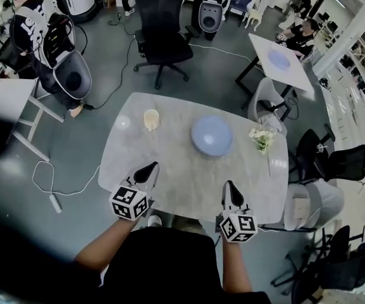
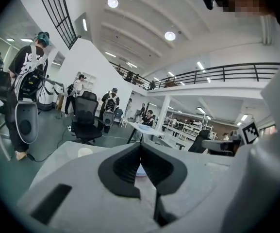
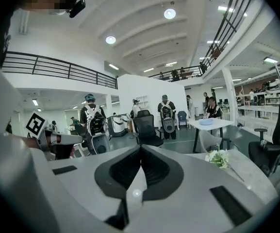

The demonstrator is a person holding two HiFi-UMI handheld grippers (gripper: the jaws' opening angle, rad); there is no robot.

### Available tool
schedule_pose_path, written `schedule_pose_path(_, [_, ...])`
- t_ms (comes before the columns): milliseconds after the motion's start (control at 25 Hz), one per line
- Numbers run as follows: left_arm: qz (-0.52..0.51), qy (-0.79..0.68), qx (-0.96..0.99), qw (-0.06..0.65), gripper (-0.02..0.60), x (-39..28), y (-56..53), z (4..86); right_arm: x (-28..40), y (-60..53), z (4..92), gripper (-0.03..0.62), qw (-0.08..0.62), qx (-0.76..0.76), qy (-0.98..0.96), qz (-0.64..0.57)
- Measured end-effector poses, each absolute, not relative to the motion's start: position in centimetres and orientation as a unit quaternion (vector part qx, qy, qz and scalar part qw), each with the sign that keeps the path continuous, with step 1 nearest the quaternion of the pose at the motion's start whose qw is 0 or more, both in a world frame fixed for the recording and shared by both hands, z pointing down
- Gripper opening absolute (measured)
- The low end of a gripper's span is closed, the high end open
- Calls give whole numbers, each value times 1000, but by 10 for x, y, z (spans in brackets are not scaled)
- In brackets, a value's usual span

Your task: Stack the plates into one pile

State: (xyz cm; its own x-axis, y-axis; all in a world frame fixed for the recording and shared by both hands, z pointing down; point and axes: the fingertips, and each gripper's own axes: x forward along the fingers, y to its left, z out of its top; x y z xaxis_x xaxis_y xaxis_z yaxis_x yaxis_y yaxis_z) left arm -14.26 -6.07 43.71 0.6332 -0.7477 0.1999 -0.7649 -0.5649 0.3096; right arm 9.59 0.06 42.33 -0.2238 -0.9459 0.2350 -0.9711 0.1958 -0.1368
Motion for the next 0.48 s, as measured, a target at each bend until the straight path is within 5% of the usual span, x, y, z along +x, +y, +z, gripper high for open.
schedule_pose_path(480, [23, -423, 885, 194, 17, -139, -40, 444, 96, 25, 423, 12, 54, 631, -763, 125])
